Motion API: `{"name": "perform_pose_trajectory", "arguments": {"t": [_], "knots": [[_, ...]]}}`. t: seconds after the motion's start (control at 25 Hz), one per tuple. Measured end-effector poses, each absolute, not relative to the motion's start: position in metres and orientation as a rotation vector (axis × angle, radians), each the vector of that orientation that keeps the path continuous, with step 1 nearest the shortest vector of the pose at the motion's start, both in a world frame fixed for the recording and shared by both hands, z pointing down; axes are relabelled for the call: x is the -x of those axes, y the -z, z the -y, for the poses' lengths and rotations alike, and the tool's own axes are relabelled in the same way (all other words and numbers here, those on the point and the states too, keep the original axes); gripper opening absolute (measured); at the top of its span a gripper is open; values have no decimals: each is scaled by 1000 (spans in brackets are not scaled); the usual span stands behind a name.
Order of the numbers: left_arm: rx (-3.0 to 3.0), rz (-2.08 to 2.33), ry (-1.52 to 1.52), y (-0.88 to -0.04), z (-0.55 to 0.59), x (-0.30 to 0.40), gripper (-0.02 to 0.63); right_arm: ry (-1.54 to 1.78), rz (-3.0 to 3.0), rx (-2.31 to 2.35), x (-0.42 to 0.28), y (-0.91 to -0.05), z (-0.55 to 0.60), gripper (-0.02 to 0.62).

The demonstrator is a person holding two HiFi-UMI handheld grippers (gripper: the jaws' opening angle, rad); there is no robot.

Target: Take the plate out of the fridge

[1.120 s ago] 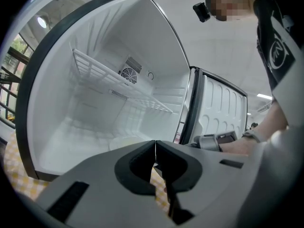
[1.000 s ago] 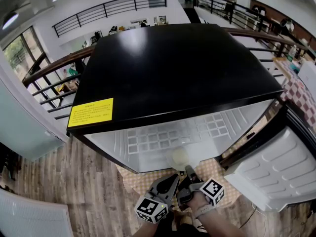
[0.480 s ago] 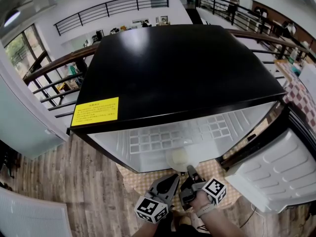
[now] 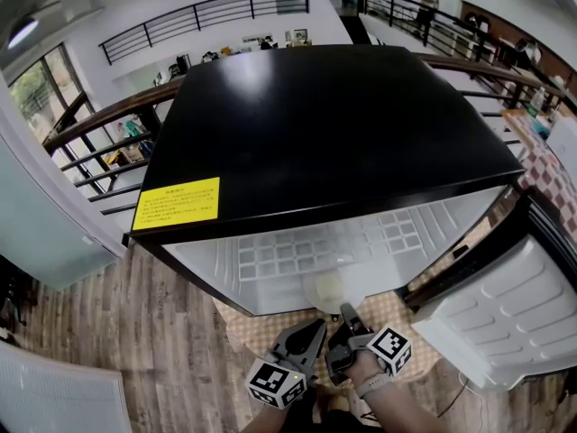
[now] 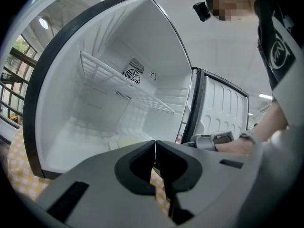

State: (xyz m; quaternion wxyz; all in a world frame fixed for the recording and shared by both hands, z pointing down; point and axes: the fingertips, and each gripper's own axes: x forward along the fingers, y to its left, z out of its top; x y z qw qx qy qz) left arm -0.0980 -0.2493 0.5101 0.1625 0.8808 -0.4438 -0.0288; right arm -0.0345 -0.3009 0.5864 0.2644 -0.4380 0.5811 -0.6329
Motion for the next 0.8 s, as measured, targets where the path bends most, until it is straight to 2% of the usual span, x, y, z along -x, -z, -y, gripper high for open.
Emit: {"name": "perform_pose_trajectory", "arguments": {"t": [0.4, 0.8], "knots": [[-2503, 1276, 86, -511, 250, 101, 9, 1768, -1541, 1085, 47, -590, 287, 47], [-2494, 1286, 84, -511, 249, 105, 9, 1692, -1440, 1072, 26, -593, 315, 48]]}}
